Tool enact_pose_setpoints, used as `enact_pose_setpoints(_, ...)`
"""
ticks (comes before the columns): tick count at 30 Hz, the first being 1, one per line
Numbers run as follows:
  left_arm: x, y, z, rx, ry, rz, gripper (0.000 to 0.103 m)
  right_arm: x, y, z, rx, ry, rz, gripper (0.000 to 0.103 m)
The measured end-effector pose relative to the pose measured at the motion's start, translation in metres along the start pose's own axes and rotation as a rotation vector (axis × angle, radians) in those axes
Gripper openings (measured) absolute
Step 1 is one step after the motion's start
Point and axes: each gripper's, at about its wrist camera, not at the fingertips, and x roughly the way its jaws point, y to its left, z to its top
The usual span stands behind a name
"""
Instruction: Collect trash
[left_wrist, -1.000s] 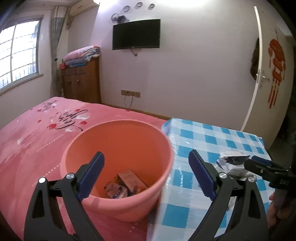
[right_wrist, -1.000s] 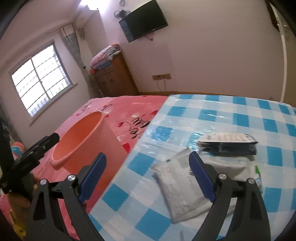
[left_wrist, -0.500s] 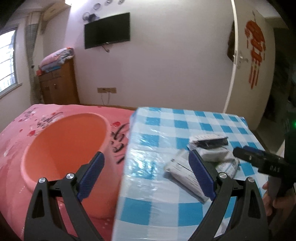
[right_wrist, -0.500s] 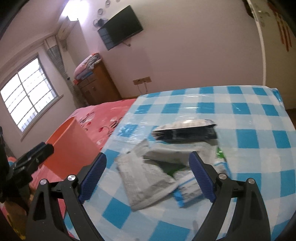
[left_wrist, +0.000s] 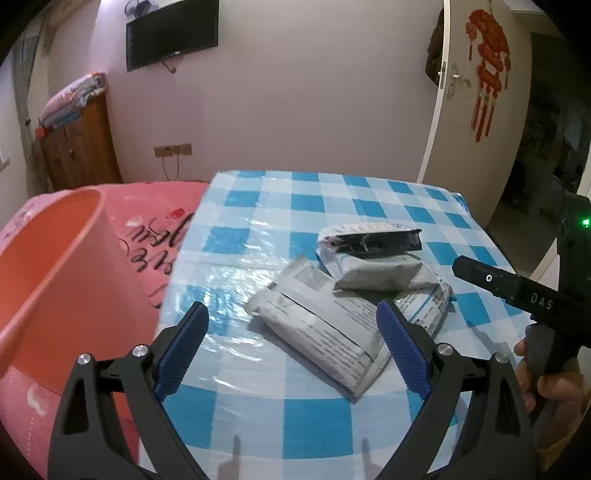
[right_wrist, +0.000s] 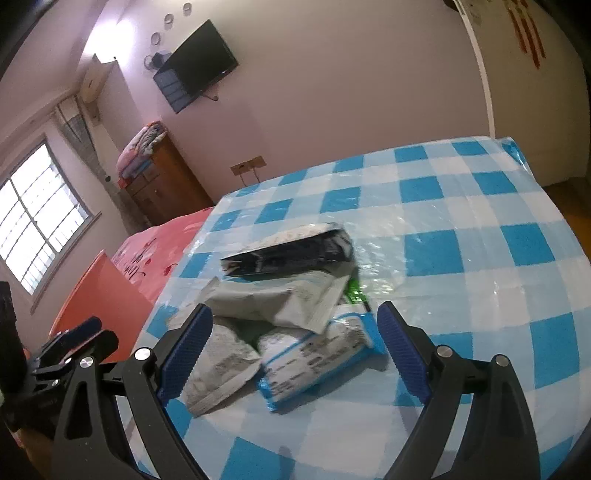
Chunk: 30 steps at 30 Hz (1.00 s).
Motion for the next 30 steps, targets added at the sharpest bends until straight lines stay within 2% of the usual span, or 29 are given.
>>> enact_pose_setpoints(22, 0.048, -0.018, -0.017, -0.079, 0.142, -0.096, 0.092, 0.008, -0.032, -0.002, 0.01, 0.015, -0.028, 0.092)
enact_pose_setpoints(30, 0.057, -0.024, -0.018, -0.102, 0.166, -0.127, 0.092, 0.009, -0.047, -0.002, 0.033, 0.018, -0.038, 0.092)
